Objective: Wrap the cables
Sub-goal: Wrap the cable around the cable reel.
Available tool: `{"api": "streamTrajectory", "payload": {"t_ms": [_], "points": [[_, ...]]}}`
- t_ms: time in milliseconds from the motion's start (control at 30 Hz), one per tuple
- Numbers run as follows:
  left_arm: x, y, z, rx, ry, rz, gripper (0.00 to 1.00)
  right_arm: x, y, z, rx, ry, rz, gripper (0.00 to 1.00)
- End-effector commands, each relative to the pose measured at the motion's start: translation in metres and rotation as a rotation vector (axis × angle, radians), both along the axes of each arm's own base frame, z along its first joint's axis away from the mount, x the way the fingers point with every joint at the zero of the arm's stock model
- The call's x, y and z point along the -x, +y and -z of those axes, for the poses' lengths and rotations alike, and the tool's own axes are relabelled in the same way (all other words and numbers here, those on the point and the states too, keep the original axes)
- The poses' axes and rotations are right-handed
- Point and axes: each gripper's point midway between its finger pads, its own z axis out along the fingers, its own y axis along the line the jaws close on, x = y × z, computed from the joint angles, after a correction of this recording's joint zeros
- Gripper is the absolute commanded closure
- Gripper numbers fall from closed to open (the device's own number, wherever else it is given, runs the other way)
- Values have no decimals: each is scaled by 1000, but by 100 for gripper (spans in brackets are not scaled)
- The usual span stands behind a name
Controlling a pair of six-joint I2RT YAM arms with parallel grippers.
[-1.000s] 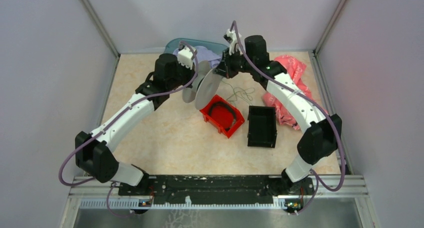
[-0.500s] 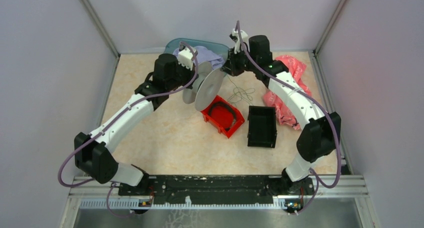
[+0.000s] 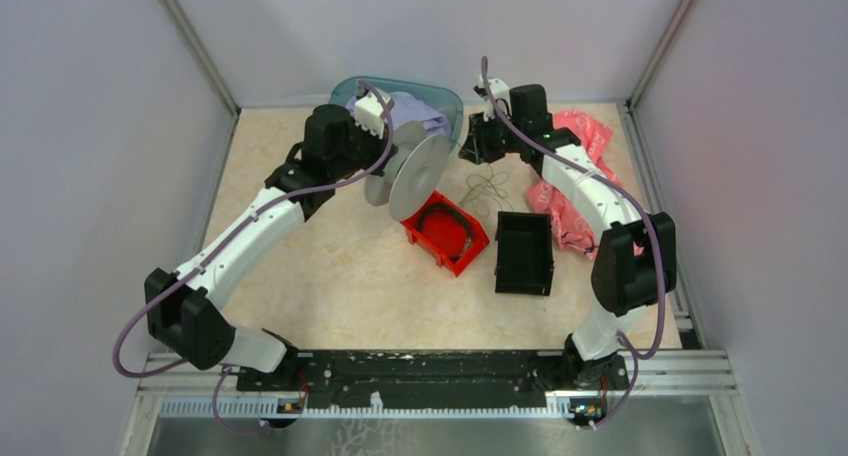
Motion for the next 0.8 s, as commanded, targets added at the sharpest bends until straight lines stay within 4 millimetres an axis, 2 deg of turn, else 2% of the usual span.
{"api": "streamTrajectory", "payload": {"t_ms": [0,33,100,167,367,600,767], "points": [[0,2,-59,91,-126,4,100,-3,-6,-13,-10,-50,-34,62],[0,2,-59,91,-126,2,100,-3,-8,-10,-6,-48,-35,58],[-1,4,-61,96,-126,-5,100,1,-13,-22,-4,-87,-38,52],[-1,5,-62,99,-126,-9,100,2,-18,-25,8,-105,-35,46],[-1,8,-68,114,-128,-7,100,4,-31,-15,43,-98,-45,38],[-1,10,-72,132,-124,-5,100,6,-29,-4,51,-103,-87,40],[0,11,-73,136,-123,-5,100,3,-25,0,41,-99,-109,53]]}}
